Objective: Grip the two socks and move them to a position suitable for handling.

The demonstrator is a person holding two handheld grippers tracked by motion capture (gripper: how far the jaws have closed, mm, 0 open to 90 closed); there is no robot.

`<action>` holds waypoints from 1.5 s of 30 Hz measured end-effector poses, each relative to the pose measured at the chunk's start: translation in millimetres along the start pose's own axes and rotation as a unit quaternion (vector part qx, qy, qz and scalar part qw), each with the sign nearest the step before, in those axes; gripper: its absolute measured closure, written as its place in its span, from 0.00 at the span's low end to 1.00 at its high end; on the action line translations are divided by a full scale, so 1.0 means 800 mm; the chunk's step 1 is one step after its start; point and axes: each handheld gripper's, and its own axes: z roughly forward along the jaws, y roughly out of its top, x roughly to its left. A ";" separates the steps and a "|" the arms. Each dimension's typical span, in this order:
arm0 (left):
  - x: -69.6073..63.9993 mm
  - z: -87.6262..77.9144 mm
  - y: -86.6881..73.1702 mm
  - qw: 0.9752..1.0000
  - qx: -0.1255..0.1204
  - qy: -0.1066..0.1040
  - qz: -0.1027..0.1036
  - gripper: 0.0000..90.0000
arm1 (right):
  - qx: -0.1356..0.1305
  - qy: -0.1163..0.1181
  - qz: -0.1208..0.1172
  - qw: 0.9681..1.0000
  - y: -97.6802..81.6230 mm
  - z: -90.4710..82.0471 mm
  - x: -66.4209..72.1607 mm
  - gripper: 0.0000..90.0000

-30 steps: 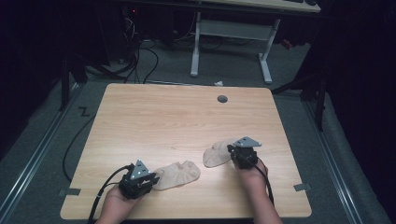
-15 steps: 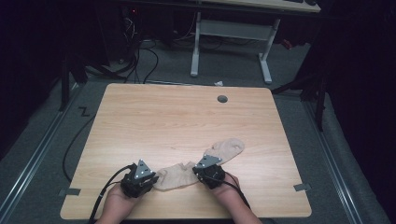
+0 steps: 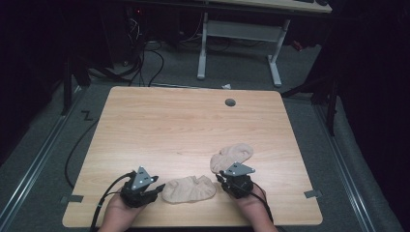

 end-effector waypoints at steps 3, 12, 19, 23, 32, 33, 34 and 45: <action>0.020 -0.009 -0.014 1.000 0.001 0.006 -0.030 0.59 | -0.005 -0.008 0.012 1.000 0.001 0.002 -0.009 0.75; 0.032 -0.004 -0.018 0.999 -0.004 0.013 -0.046 0.48 | 0.031 -0.036 -0.021 0.999 0.034 0.048 0.004 0.57; 0.026 -0.006 -0.012 0.999 -0.017 0.030 -0.020 0.42 | 0.051 -0.010 0.012 0.999 0.038 0.058 -0.010 0.52; 0.029 -0.007 -0.013 0.999 -0.023 0.031 -0.030 0.40 | 0.054 -0.003 0.016 0.998 0.035 0.054 -0.010 0.54; 0.032 -0.008 -0.016 0.998 -0.024 0.030 -0.042 0.41 | 0.041 -0.011 0.026 0.999 0.031 0.052 -0.014 0.73; 0.032 -0.007 -0.016 0.998 -0.025 0.031 -0.043 0.41 | 0.043 -0.017 0.023 0.999 0.031 0.052 -0.014 0.77; 0.032 -0.007 -0.016 0.998 -0.025 0.030 -0.047 0.41 | 0.041 -0.023 0.021 0.999 0.030 0.051 -0.015 0.83; 0.032 -0.008 -0.015 0.998 -0.022 0.029 -0.045 0.37 | -0.013 -0.035 0.019 0.999 0.040 0.019 -0.017 0.92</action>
